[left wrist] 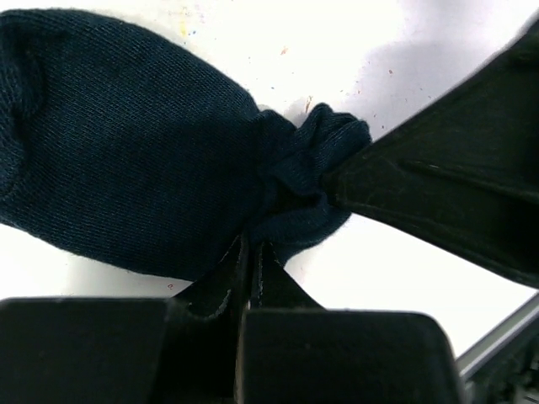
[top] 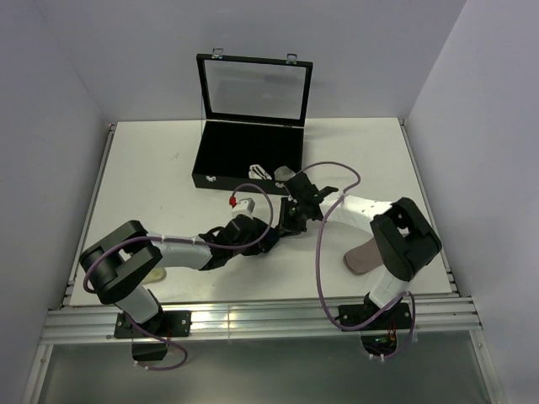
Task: Roll the socks
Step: Roll the sock at the center of the board.
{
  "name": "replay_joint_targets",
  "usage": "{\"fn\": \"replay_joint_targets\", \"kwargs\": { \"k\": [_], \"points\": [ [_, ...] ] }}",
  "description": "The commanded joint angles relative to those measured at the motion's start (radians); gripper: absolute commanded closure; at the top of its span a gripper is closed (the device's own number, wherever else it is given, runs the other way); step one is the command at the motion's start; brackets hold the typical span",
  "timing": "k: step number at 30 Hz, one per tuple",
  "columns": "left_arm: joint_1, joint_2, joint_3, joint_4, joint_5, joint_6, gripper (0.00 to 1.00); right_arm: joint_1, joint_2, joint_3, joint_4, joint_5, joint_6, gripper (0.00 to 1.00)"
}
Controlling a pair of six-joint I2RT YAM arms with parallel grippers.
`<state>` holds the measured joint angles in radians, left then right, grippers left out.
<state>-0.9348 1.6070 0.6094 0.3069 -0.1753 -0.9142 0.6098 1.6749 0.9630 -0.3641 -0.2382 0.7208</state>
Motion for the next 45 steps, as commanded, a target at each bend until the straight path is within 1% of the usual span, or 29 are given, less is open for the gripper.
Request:
{"fn": "replay_joint_targets", "kwargs": {
  "k": [1, 3, 5, 6, 7, 8, 9, 12, 14, 15, 18, 22, 26, 29, 30, 32, 33, 34, 36, 37, 38, 39, 40, 41, 45],
  "points": [
    [0.025, 0.013, -0.045, -0.095, 0.055, -0.023, 0.99, 0.001, -0.086, 0.013, 0.057, -0.015, -0.035, 0.71],
    [0.039, 0.017, -0.053, -0.094, 0.082, -0.034, 1.00, -0.001, -0.128, -0.012, 0.098, -0.019, -0.047, 0.69],
    [0.050, 0.021, -0.054, -0.095, 0.099, -0.034, 1.00, -0.001, -0.155, -0.035, 0.126, -0.032, -0.116, 0.68],
    [0.051, 0.021, -0.054, -0.103, 0.111, -0.029, 0.99, 0.001, -0.179, -0.041, 0.135, -0.015, -0.139, 0.66],
    [0.054, 0.019, -0.054, -0.107, 0.117, -0.023, 0.99, 0.001, -0.191, -0.050, 0.140, -0.013, -0.205, 0.64],
    [0.059, 0.011, -0.054, -0.114, 0.122, -0.017, 0.99, 0.001, -0.204, -0.059, 0.136, 0.003, -0.236, 0.63],
    [0.062, 0.008, -0.054, -0.124, 0.123, -0.002, 0.99, 0.001, -0.227, -0.064, 0.122, 0.037, -0.273, 0.62],
    [0.074, -0.004, -0.053, -0.156, 0.131, 0.038, 0.99, -0.001, -0.251, -0.072, 0.108, 0.060, -0.334, 0.62],
    [0.085, -0.015, -0.056, -0.155, 0.145, 0.066, 0.99, 0.001, -0.260, -0.075, 0.108, 0.066, -0.415, 0.63],
    [0.086, -0.019, -0.054, -0.157, 0.145, 0.095, 0.99, 0.010, -0.267, -0.082, 0.120, 0.077, -0.464, 0.62],
    [0.094, -0.018, -0.027, -0.209, 0.137, 0.159, 0.99, 0.024, -0.319, -0.133, 0.183, 0.088, -0.536, 0.62],
    [0.106, -0.028, 0.000, -0.244, 0.142, 0.222, 0.99, 0.036, -0.353, -0.156, 0.212, 0.056, -0.593, 0.59],
    [0.116, -0.047, -0.005, -0.242, 0.158, 0.242, 0.99, 0.039, -0.273, -0.132, 0.191, -0.033, -0.561, 0.62],
    [0.117, -0.052, -0.013, -0.242, 0.166, 0.235, 0.99, 0.047, -0.248, -0.147, 0.226, -0.038, -0.456, 0.68],
    [0.119, -0.050, -0.013, -0.236, 0.166, 0.230, 0.99, 0.047, -0.247, -0.152, 0.229, -0.030, -0.379, 0.69],
    [0.117, -0.048, -0.020, -0.226, 0.186, 0.212, 0.99, 0.047, -0.254, -0.167, 0.246, -0.001, -0.301, 0.69],
    [0.117, -0.044, -0.023, -0.218, 0.189, 0.207, 0.99, 0.047, -0.256, -0.167, 0.238, 0.008, -0.209, 0.67],
    [0.117, -0.041, -0.023, -0.213, 0.194, 0.204, 0.99, 0.047, -0.253, -0.165, 0.238, 0.008, -0.175, 0.62],
    [0.117, -0.029, -0.025, -0.206, 0.198, 0.190, 0.99, 0.048, -0.253, -0.162, 0.223, 0.036, -0.083, 0.55],
    [0.117, -0.025, -0.026, -0.198, 0.203, 0.184, 0.99, 0.050, -0.251, -0.162, 0.220, 0.051, -0.064, 0.49],
    [0.117, -0.021, -0.025, -0.198, 0.201, 0.179, 0.99, 0.057, -0.245, -0.158, 0.199, 0.072, -0.038, 0.47],
    [0.117, -0.016, -0.023, -0.200, 0.198, 0.176, 0.99, 0.062, -0.239, -0.150, 0.179, 0.118, -0.028, 0.45],
    [0.117, -0.015, -0.020, -0.203, 0.195, 0.173, 0.99, 0.065, -0.216, -0.129, 0.156, 0.132, -0.012, 0.44],
    [0.117, -0.015, -0.019, -0.201, 0.194, 0.167, 0.99, 0.068, -0.205, -0.119, 0.119, 0.141, 0.018, 0.44],
    [0.119, -0.018, -0.017, -0.193, 0.189, 0.158, 0.99, 0.073, -0.161, -0.081, 0.071, 0.163, 0.081, 0.44]
  ]
}}
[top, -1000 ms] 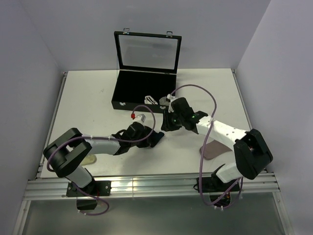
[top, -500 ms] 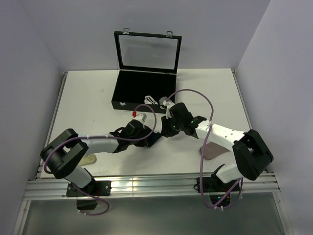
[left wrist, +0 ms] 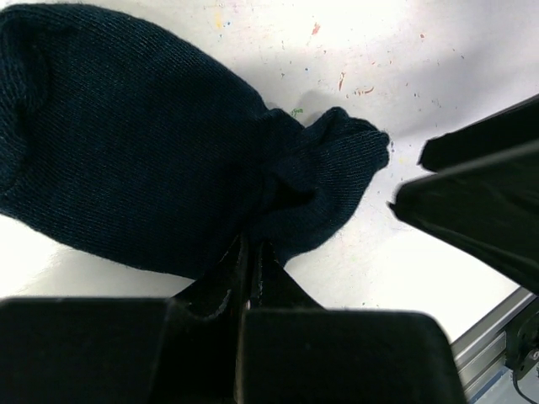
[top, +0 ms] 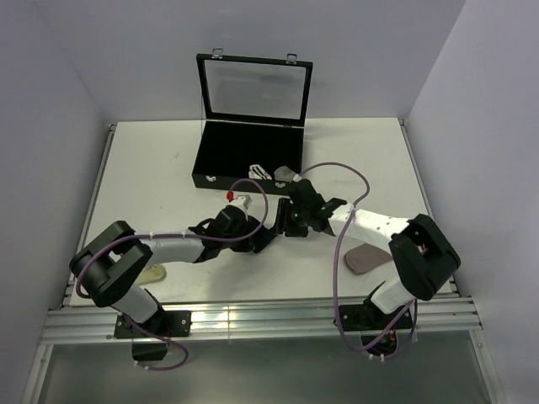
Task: Roll the socks
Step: Roll the sock at the center of the board.
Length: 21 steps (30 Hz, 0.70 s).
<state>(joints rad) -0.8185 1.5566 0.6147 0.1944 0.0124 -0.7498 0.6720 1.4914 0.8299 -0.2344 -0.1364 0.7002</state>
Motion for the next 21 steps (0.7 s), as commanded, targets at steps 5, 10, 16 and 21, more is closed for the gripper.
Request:
{"fn": "replay_joint_targets", "kwargs": {
  "k": [5, 10, 16, 21],
  "points": [
    [0.001, 0.040, -0.018, -0.069, 0.008, -0.010, 0.99, 0.011, 0.079, 0.093, -0.083, 0.038, 0.162, 0.44],
    [0.001, 0.057, -0.009, -0.067, 0.008, -0.005, 0.99, 0.012, 0.116, 0.115, -0.086, 0.031, 0.200, 0.45],
    [0.002, 0.048, -0.013, -0.064, 0.001, -0.006, 0.99, 0.012, 0.170, 0.140, -0.089, 0.006, 0.231, 0.49],
    [0.002, 0.057, -0.012, -0.059, 0.009, -0.002, 0.99, 0.032, 0.204, 0.158, -0.080, -0.003, 0.248, 0.56]
  ]
}}
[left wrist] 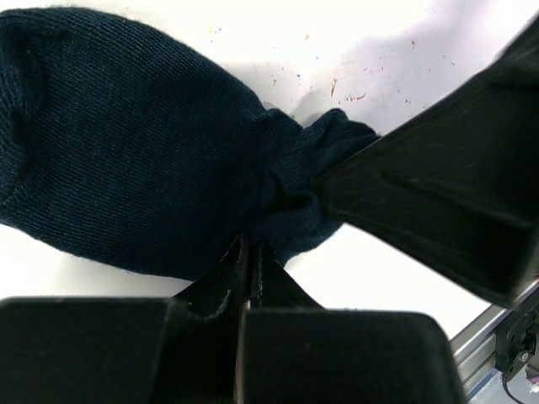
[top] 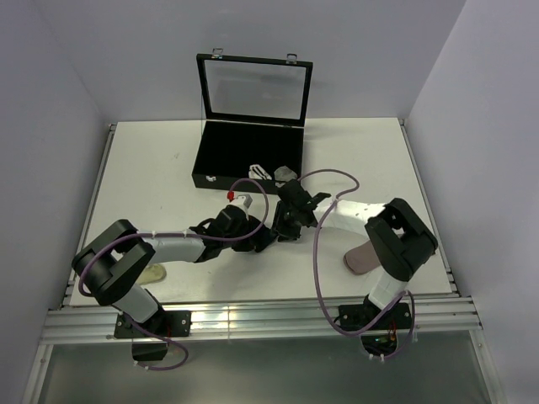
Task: Roll the socks
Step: Roll the sock at the center of the board.
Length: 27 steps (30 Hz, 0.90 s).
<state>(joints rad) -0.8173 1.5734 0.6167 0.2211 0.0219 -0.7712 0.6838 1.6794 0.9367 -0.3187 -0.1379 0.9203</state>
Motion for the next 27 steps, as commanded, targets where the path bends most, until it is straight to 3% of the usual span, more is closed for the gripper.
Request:
{"fn": "replay_joint_targets", "kwargs": {
  "k": [1, 5, 7, 8, 11, 13, 14, 17, 23, 27],
  "points": [
    [0.001, 0.043, -0.014, -0.082, 0.000, 0.021, 0.99, 0.023, 0.022, 0.057, 0.000, 0.001, 0.031, 0.57],
    [0.001, 0.046, -0.018, -0.074, 0.001, 0.027, 0.99, 0.026, 0.049, 0.077, -0.014, 0.008, 0.043, 0.66],
    [0.001, 0.045, -0.020, -0.072, 0.003, 0.033, 0.99, 0.026, 0.062, 0.083, -0.031, 0.007, 0.045, 0.75],
    [0.001, 0.042, -0.023, -0.068, 0.000, 0.035, 0.99, 0.026, 0.072, 0.091, -0.040, 0.006, 0.049, 0.87],
    [0.001, 0.019, -0.031, -0.055, -0.008, 0.039, 0.95, 0.026, 0.085, 0.108, -0.072, 0.004, 0.057, 1.00],
    [0.001, 0.004, -0.034, -0.049, -0.017, 0.055, 0.86, 0.026, 0.097, 0.120, -0.100, 0.004, 0.060, 1.00],
    [0.001, -0.021, -0.038, -0.046, -0.017, 0.061, 0.74, 0.026, 0.101, 0.132, -0.109, 0.001, 0.060, 1.00],
    [0.001, -0.088, -0.054, -0.039, -0.068, 0.082, 0.59, 0.026, 0.118, 0.157, -0.146, 0.006, 0.066, 1.00],
    [-0.035, -0.226, -0.049, -0.078, -0.201, 0.188, 0.52, 0.026, 0.146, 0.198, -0.201, -0.003, 0.063, 1.00],
    [-0.140, -0.276, -0.025, -0.097, -0.342, 0.283, 0.51, 0.026, 0.163, 0.214, -0.217, -0.019, 0.055, 1.00]
  ]
}}
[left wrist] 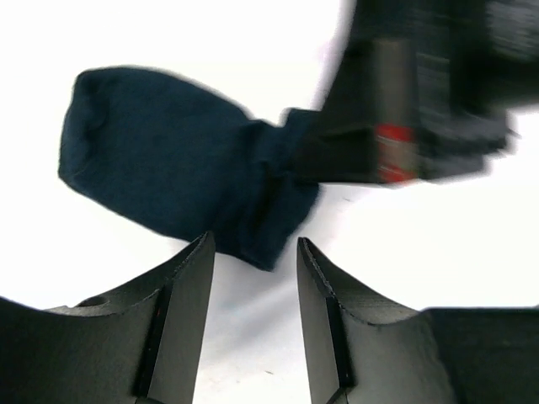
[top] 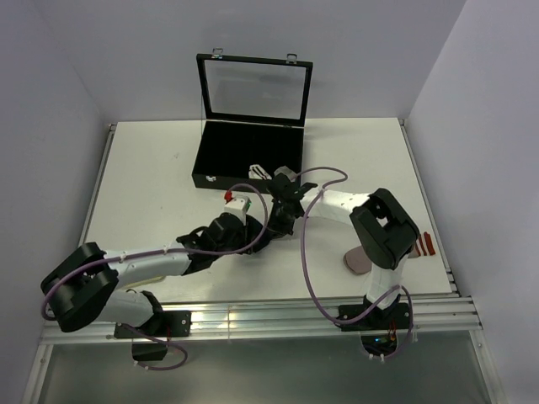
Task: Roll the socks
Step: Roll the sock at the center of the board.
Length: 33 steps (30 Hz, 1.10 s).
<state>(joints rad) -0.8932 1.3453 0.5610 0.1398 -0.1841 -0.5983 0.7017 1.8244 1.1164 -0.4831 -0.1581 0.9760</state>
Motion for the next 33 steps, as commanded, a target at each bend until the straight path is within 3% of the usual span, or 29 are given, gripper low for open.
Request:
{"fn": "replay_joint_targets", "kwargs": {
  "k": [1, 15, 27, 30, 33],
  "points": [
    [-0.081, -0.052, 0.034, -0.008, -0.146, 0.127, 0.51, 0.009, 0.019, 0.037, -0.054, -0.003, -0.003, 1.00],
    [-0.204, 0.140, 0.088, 0.078, -0.215, 0.236, 0.54, 0.009, 0.046, 0.051, -0.052, -0.034, -0.020, 1.00],
    [-0.214, 0.278, 0.105, 0.011, -0.268, 0.137, 0.58, 0.009, 0.038, 0.046, -0.031, -0.055, -0.026, 1.00],
    [-0.213, 0.307, 0.100, 0.000, -0.267, 0.108, 0.69, 0.009, 0.030, 0.043, -0.022, -0.069, -0.028, 1.00],
    [-0.213, 0.314, 0.097, -0.005, -0.264, 0.086, 0.98, 0.007, 0.018, 0.036, -0.006, -0.077, -0.033, 0.97]
  ]
}}
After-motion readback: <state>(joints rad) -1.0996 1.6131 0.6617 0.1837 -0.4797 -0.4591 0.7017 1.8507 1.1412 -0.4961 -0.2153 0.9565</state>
